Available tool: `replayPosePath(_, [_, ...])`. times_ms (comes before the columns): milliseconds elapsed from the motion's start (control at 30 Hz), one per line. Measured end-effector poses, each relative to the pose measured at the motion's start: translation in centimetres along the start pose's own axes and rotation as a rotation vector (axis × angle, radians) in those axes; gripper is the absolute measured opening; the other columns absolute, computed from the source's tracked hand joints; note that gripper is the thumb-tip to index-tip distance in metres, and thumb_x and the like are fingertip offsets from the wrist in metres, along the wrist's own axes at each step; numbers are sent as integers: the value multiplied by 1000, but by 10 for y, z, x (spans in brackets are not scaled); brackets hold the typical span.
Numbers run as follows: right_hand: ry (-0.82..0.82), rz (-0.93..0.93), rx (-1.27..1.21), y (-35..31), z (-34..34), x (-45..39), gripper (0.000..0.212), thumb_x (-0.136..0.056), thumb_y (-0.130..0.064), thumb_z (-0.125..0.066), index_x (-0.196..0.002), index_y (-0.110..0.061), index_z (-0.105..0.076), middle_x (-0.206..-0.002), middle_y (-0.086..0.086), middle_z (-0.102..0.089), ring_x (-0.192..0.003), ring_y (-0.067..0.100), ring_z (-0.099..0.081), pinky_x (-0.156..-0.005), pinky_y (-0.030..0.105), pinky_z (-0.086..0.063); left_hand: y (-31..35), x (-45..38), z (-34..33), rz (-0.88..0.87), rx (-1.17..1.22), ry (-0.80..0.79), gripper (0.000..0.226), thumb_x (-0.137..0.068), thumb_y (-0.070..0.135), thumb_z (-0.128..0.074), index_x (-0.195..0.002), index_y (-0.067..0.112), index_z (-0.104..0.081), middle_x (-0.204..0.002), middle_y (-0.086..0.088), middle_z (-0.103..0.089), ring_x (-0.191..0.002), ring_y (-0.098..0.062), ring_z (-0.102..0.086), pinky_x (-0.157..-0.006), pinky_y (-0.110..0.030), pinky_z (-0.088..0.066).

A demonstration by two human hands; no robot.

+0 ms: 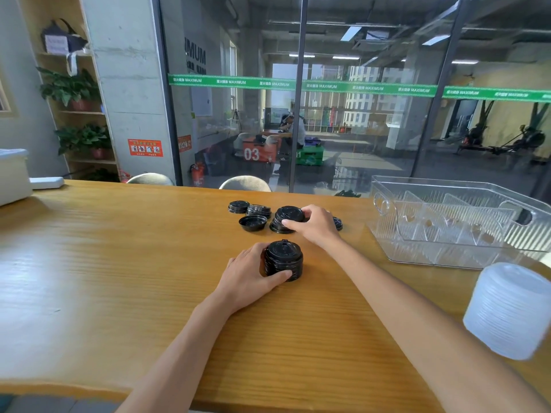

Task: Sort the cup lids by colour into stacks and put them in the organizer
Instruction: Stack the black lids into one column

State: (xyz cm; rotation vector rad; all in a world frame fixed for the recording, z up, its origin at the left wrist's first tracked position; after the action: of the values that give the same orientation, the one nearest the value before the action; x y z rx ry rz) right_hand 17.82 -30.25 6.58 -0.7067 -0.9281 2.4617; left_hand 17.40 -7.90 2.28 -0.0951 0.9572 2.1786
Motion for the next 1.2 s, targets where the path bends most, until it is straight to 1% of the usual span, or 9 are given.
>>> replayPosePath(100, [1, 34, -41, -7, 12, 16, 50, -79, -53, -90, -113, -18, -77, -108, -6, -76, -115, 20, -65, -96, 39, -55, 1, 2, 1, 5, 39, -17, 86, -88, 65, -77, -157, 27, -44, -151, 5, -60, -143, -16, -51, -122, -49, -38])
replayPosePath(233, [-18, 64, -101, -7, 20, 37, 48, -81, -48, -90, -118, -20, -78, -93, -28, -67, -99, 2, -65, -73, 7, -40, 2, 3, 2, 20, 73, -39, 88, -87, 63, -80, -158, 25, -44, -151, 2, -62, -143, -18, -53, -122, -49, -39])
replayPosePath(333, [-54, 69, -139, -6, 25, 51, 67, -83, -50, -88, -139, -17, -69, -131, -10, -71, -128, 12, -62, -99, 22, -50, 2, 4, 3, 32, 91, -51, 88, -86, 61, -82, -157, 23, -46, -149, 1, -64, -141, -17, -55, -120, -48, -43])
replayPosePath(400, [-65, 57, -193, -4, 29, 61, 80, -83, -52, -87, -150, -19, -60, -145, -5, -64, -134, 12, -57, -106, 30, -47, 3, 5, 3, 35, 102, -54, 88, -86, 60, -83, -156, 23, -47, -148, 1, -64, -139, -15, -56, -119, -47, -44])
replayPosePath(467, [-66, 53, -238, -2, 34, 71, 71, -82, -55, -87, -145, -29, -64, -140, -11, -65, -131, 9, -58, -104, 30, -47, 3, 6, 4, 37, 106, -61, 89, -85, 60, -84, -156, 22, -47, -148, 1, -64, -138, -15, -57, -118, -46, -46])
replayPosePath(567, [-57, 57, -249, 1, 38, 86, 35, -81, -57, -87, -109, -50, -67, -118, -30, -65, -118, -1, -60, -100, 29, -50, 5, 7, 3, 28, 106, -69, 89, -85, 60, -84, -157, 22, -46, -148, 1, -64, -137, -14, -58, -118, -45, -47])
replayPosePath(800, [35, 54, -247, 3, 38, 115, 56, -78, -60, -88, -119, -25, -72, -117, -14, -71, -113, 3, -63, -84, 17, -46, 12, 11, 7, -35, 113, -25, 112, -71, 84, -79, -160, 27, -40, -157, 9, -55, -142, -9, -53, -118, -46, -46])
replayPosePath(933, [119, 68, -168, -7, 41, 122, 62, -75, -65, -87, -114, -22, -66, -116, -10, -66, -112, 12, -60, -92, 29, -52, 21, 14, 12, -125, 61, 64, 107, -71, 87, -76, -157, 37, -37, -155, 20, -52, -138, 2, -51, -118, -41, -43])
replayPosePath(1200, [208, 57, -60, -22, 42, 133, 71, -69, -75, -84, -100, -21, -50, -97, -20, -48, -107, 16, -53, -77, 39, -55, 32, 17, 18, -199, 12, 152, 92, -78, 80, -76, -154, 43, -40, -143, 29, -51, -122, 32, -33, -107, -26, -31])
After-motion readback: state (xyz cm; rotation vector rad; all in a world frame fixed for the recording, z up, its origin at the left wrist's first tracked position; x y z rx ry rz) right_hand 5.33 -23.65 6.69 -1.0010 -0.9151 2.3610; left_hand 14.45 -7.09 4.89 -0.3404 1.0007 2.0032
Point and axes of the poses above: each hand's wrist, its own x-axis away from the middle knuckle, its own z-axis out of the back of the hand, y = z × x, the point moved 9 cm from there along -x, towards the middle knuckle
